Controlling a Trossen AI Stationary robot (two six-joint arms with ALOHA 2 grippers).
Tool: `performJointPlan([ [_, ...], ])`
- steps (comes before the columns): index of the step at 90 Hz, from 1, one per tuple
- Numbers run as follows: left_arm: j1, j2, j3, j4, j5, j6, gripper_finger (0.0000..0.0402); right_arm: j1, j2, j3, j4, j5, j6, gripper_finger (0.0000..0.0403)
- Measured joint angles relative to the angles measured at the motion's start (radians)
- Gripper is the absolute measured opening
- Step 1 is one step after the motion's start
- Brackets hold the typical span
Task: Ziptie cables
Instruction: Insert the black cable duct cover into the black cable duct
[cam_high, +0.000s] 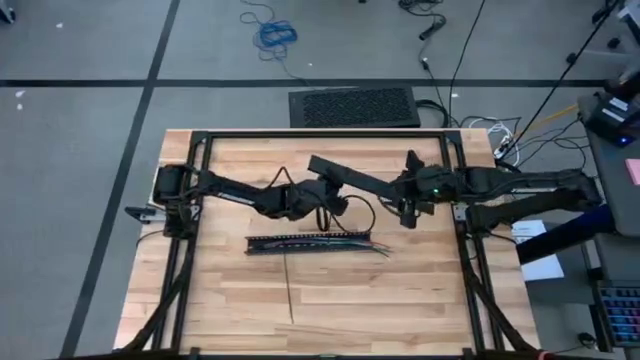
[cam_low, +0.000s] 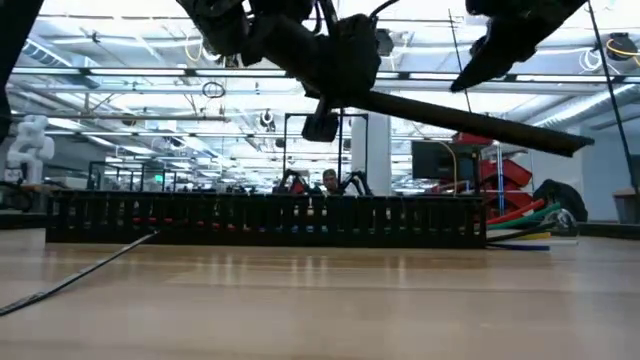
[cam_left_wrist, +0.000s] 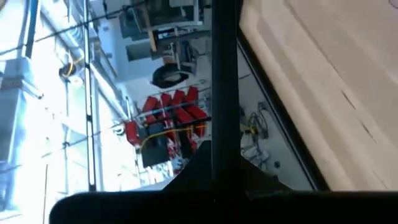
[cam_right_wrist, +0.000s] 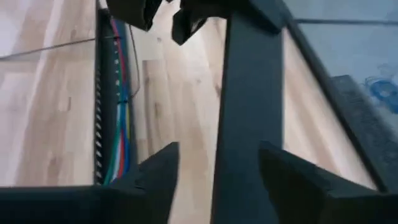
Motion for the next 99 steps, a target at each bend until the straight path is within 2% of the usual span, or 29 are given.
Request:
performJointPlan([
  [14, -0.012, 0.000, 0.004, -0.002, 0.015, 0.053, 0.0005, -0.084, 0.070, 0.007, 0.078, -0.049, -0.062, 0.0318],
  [30, -0.019, 0.000, 0.004, -0.002, 0.015, 0.075, 0.0005, -0.192, 0.152, 0.065, 0.087, -0.192, -0.073, 0.0340],
  [60, -0.019, 0.000, 0.004, 0.016, -0.013, 0.071, 0.0005, -0.246, 0.325, 0.133, 0.091, -0.414, -0.095, 0.0340],
  [76, -0.022, 0.000, 0.004, 0.011, -0.032, 0.070, 0.0005, -0.249, 0.365, 0.182, 0.066, -0.435, -0.097, 0.0336],
  [87, -0.025, 0.000, 0.004, 0.012, -0.036, 0.061, 0.0005, -0.259, 0.367, 0.200, 0.057, -0.439, -0.103, 0.0309],
  [99, -0.025, 0.000, 0.004, 0.009, -0.051, 0.029, 0.0005, -0.280, 0.367, 0.216, 0.031, -0.441, -0.102, 0.0253],
])
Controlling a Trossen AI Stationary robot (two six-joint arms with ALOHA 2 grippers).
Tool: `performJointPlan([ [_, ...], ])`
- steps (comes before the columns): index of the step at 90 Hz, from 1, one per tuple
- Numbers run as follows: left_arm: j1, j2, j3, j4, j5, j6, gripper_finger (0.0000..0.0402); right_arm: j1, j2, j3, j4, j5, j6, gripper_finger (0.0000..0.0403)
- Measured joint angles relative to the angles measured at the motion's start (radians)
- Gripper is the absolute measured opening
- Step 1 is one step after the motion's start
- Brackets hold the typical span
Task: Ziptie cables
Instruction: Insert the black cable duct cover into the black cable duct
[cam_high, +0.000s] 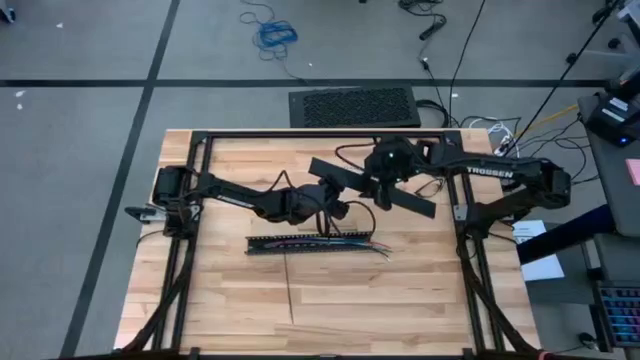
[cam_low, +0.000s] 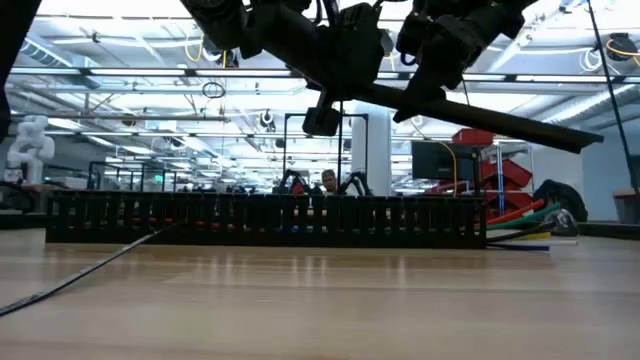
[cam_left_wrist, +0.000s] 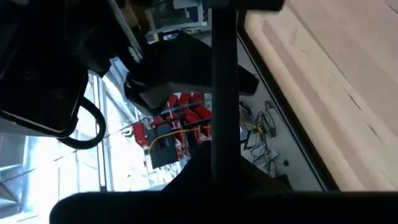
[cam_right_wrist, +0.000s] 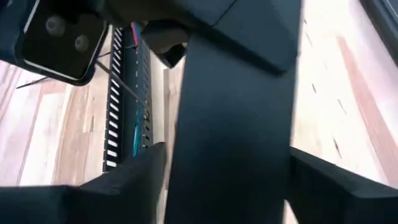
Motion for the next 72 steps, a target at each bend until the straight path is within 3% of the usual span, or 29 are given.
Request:
performJointPlan([
  [7, 0.000, 0.000, 0.000, 0.000, -0.010, -0.009, 0.0005, -0.009, -0.001, 0.001, -0.006, 0.001, 0.007, 0.0225],
  [20, 0.000, 0.000, 0.001, -0.005, -0.010, -0.019, 0.0006, -0.017, -0.001, 0.002, -0.018, -0.004, 0.006, 0.0223],
  [31, -0.001, 0.001, 0.000, 0.009, -0.036, -0.172, 0.0033, -0.017, -0.001, 0.002, -0.041, -0.003, -0.011, 0.0223],
  [50, -0.009, -0.037, -0.001, -0.171, -0.373, -0.426, 0.0104, -0.025, -0.002, 0.000, -0.120, 0.083, -0.074, 0.0223],
  [62, -0.008, -0.131, -0.002, -0.593, -0.482, -0.846, 0.0140, -0.038, -0.002, 0.000, -0.185, 0.148, -0.130, 0.0223],
  [68, -0.018, -0.199, -0.002, -0.875, -0.464, -1.184, 0.0150, -0.040, -0.002, 0.000, -0.217, 0.178, -0.140, 0.0223],
  [72, -0.025, -0.257, -0.002, -1.079, -0.398, -1.430, 0.0152, -0.044, -0.002, 0.000, -0.238, 0.203, -0.153, 0.0223],
])
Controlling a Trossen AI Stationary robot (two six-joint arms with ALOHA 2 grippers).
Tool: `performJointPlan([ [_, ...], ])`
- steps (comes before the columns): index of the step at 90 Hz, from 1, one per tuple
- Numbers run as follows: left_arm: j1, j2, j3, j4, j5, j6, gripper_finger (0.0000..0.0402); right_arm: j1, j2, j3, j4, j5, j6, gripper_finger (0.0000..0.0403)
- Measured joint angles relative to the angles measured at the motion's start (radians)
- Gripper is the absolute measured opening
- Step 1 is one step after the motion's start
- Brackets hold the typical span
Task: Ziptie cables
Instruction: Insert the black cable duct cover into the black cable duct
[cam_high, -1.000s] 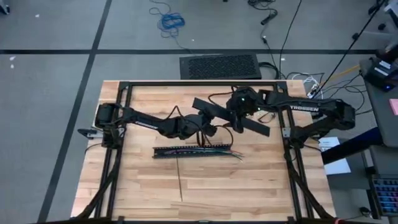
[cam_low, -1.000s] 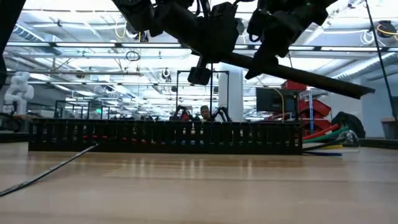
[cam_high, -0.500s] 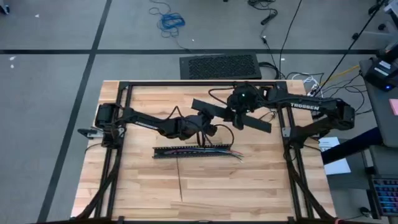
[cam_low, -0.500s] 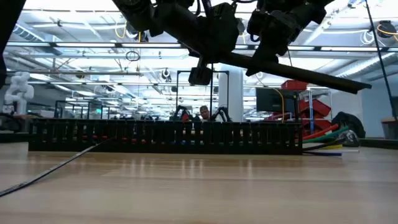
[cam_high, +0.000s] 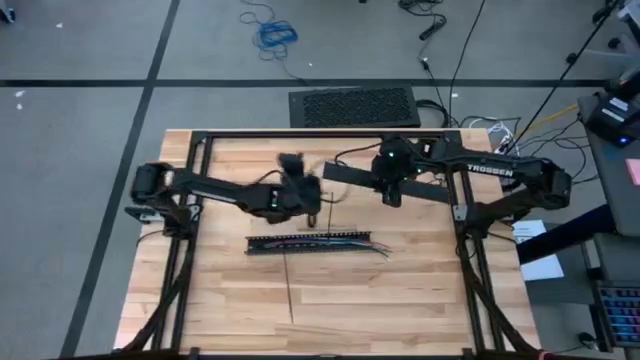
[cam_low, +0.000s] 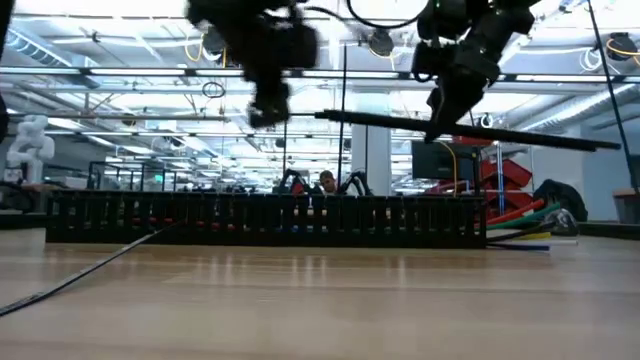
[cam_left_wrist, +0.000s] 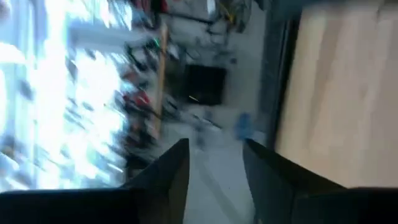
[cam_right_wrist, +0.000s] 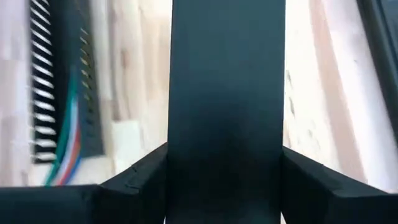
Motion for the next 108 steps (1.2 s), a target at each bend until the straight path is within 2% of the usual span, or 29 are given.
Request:
performJointPlan([
  [6, -0.008, -0.076, 0.000, -0.219, 0.175, -0.333, 0.0154, 0.000, 0.000, 0.000, -0.043, 0.029, -0.004, 0.0223],
  [12, -0.027, -0.139, -0.015, -0.331, 0.350, -0.520, 0.0155, 0.000, 0.000, 0.000, -0.076, 0.044, -0.007, 0.0223],
  [19, -0.079, -0.175, -0.034, -0.324, 0.466, -0.592, 0.0155, 0.000, 0.000, -0.001, -0.115, 0.044, -0.002, 0.0223],
  [31, -0.176, -0.152, -0.047, -0.182, 0.604, -0.568, 0.0155, 0.000, 0.000, -0.024, -0.170, 0.043, 0.001, 0.0223],
  [45, -0.249, 0.011, -0.048, 0.007, 0.681, -0.493, 0.0156, 0.000, -0.019, -0.083, -0.138, 0.036, 0.004, 0.0223],
  [60, -0.255, 0.144, -0.034, 0.104, 0.788, -0.513, 0.0156, 0.009, -0.041, -0.135, -0.093, 0.028, 0.023, 0.0222],
  [76, -0.255, 0.166, -0.029, 0.160, 0.879, -0.544, 0.0156, 0.038, -0.043, -0.146, -0.083, 0.029, 0.047, 0.0221],
  [89, -0.255, 0.187, -0.028, 0.157, 0.882, -0.549, 0.0156, 0.064, -0.043, -0.149, -0.075, 0.031, 0.057, 0.0221],
  [108, -0.231, 0.285, -0.029, 0.175, 0.892, -0.555, 0.0152, 0.094, -0.043, -0.149, -0.073, 0.034, 0.074, 0.0221],
])
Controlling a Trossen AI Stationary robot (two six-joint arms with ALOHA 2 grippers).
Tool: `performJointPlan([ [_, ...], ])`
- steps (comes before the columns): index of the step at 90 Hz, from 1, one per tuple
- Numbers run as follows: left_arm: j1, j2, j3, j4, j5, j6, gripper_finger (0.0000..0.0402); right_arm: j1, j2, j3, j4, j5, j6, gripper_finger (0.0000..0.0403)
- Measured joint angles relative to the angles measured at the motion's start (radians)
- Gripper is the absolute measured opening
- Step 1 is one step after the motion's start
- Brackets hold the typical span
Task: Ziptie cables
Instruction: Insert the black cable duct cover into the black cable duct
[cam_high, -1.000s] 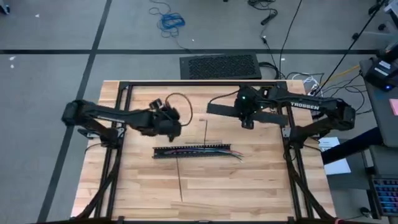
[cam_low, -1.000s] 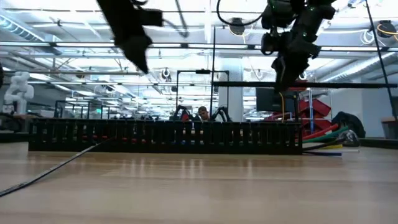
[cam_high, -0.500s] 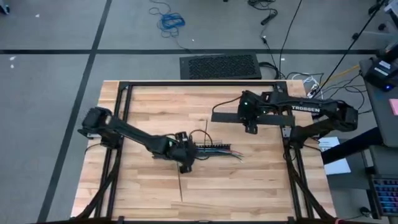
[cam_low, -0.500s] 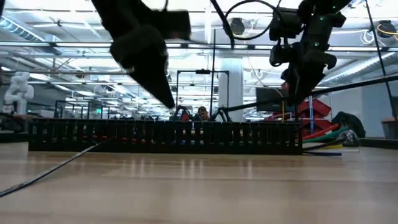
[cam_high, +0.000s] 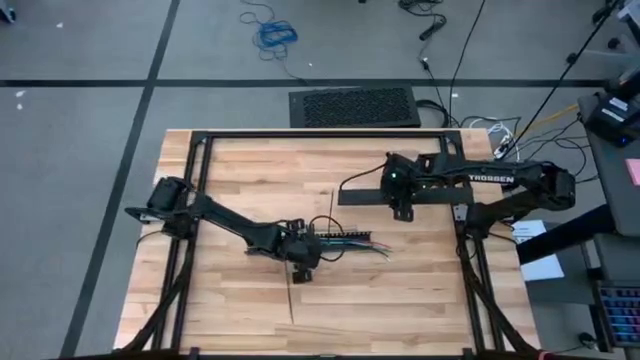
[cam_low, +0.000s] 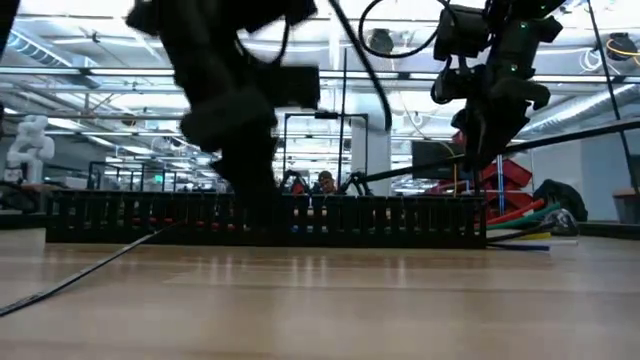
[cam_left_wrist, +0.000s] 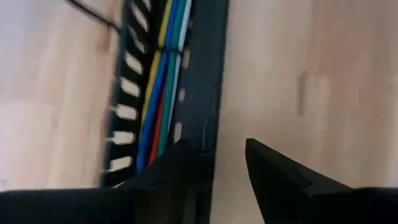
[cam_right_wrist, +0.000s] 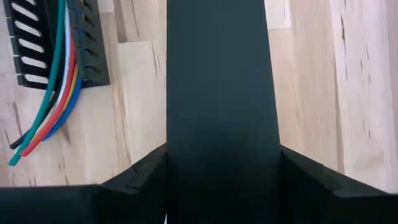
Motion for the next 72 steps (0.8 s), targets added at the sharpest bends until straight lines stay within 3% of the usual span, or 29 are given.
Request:
performJointPlan([
  [11, 0.019, 0.027, 0.003, -0.029, -0.008, -0.032, 0.0131, 0.008, 0.000, 0.000, 0.000, 0.000, 0.008, 0.0221],
  [27, 0.063, -0.011, -0.017, -0.179, -0.133, -0.090, 0.0098, 0.007, 0.000, 0.000, 0.003, 0.000, 0.014, 0.0221],
  [59, 0.090, -0.232, -0.232, -0.161, -0.130, -0.146, 0.0096, 0.007, 0.000, -0.003, 0.031, -0.003, 0.029, 0.0221],
  [72, 0.072, -0.366, -0.271, -0.169, -0.126, -0.088, 0.0096, 0.007, 0.000, -0.003, 0.079, -0.010, 0.010, 0.0221],
])
